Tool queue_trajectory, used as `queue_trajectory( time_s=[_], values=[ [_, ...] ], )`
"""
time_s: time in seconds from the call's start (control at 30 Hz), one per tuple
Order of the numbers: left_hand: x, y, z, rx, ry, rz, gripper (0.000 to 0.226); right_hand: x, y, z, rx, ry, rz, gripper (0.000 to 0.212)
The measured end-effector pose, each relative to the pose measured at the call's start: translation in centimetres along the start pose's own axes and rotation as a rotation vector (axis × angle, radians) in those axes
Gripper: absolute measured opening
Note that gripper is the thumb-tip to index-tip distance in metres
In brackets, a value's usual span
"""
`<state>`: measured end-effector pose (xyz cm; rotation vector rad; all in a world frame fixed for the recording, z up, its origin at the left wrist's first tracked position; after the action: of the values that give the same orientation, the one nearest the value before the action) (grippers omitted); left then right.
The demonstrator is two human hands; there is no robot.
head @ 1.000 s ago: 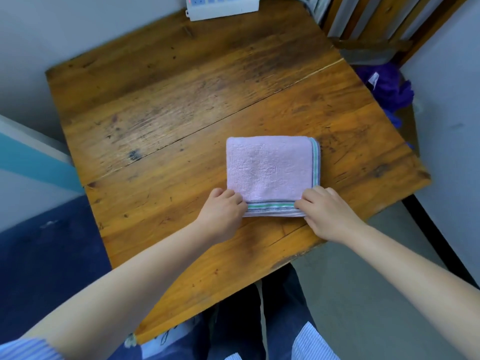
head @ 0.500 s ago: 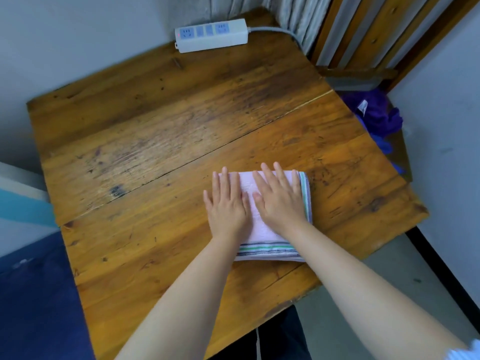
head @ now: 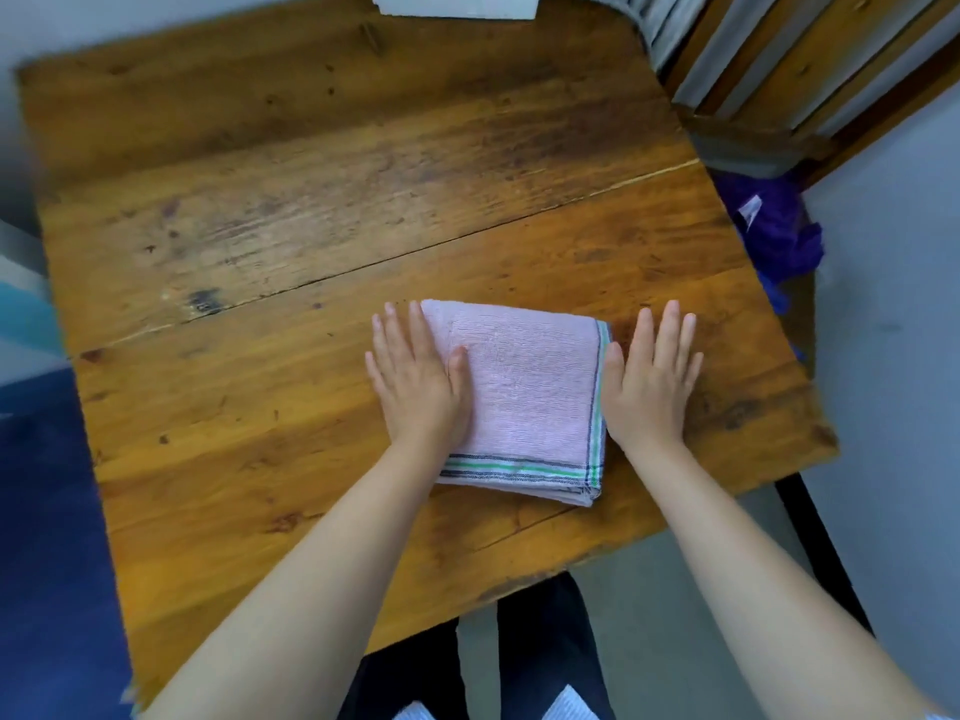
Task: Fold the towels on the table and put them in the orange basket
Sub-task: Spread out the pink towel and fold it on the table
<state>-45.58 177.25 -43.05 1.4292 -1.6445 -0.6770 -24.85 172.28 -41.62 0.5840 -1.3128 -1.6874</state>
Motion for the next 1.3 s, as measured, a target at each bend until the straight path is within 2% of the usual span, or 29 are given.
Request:
queue_trajectory(
  time_s=[0.07,0.17,0.23,0.33,0.43,0.53,0.6,0.7,0.8,0.9,1.07,1.2,1.3],
  values=[
    [1.4,0.6,0.9,-0.05,0.033,-0.026,0.063,0.3,1.0,2.9,-0.063,0.168,-0.063,0.052],
    [3.8,0.9,2.1,-0.111,0.133,0.003,0.05,0.8,1.4,8.3,-0.091,0.53,-0.002,0.037],
    [5.4,0.9,2.7,-0.157,0.238,0.04,0.04,1.1,0.3,11.6,-0.031,0.723,0.183,0.036],
    [6.4,0.8,2.7,-0.235,0.349,0.104,0.033,1.0,-2.0,14.8,0.202,0.915,0.45,0.052],
    [6.3,0.8,2.6,-0.219,0.438,0.144,0.031,0.6,-3.6,16.8,0.423,1.001,0.645,0.063],
    [5.7,0.8,3.2,-0.044,0.567,0.19,0.029,-0.6,-4.5,17.9,0.499,0.931,0.791,0.07],
    [5.7,0.7,3.5,0.056,0.623,0.216,0.029,-1.0,-4.6,18.5,0.577,0.901,0.851,0.065],
    [6.5,1.1,3.5,0.123,0.638,0.218,0.03,-0.2,-4.3,19.6,0.659,0.997,0.837,0.049],
    [8.7,2.7,4.6,0.231,0.651,0.141,0.023,1.7,-3.4,20.9,0.554,1.06,0.837,0.058],
    [12.6,5.8,7.2,0.303,0.675,0.004,0.009,6.1,-2.2,23.8,0.44,1.205,0.831,0.068],
    [23.0,12.3,13.0,0.219,0.777,-0.268,0.017,18.8,-0.9,28.5,0.341,1.521,0.839,0.074],
    [34.5,16.6,17.4,0.096,0.903,-0.472,0.02,31.7,-0.3,30.0,0.347,1.785,0.775,0.047],
    [45.4,18.5,20.3,0.092,0.997,-0.597,0.021,43.0,0.3,29.3,0.3,1.944,0.739,0.04]
  ],
)
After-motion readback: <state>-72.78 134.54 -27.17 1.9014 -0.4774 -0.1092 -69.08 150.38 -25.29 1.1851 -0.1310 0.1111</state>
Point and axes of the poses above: each hand's wrist, its own x-axis away from the middle knuckle, its own y-axis out of the back of the hand, z = x × y, the point moved 6 cm from there along -x, towards the middle knuckle, and after that the axes turned 1 degree about -x, right-handed, at the moved point
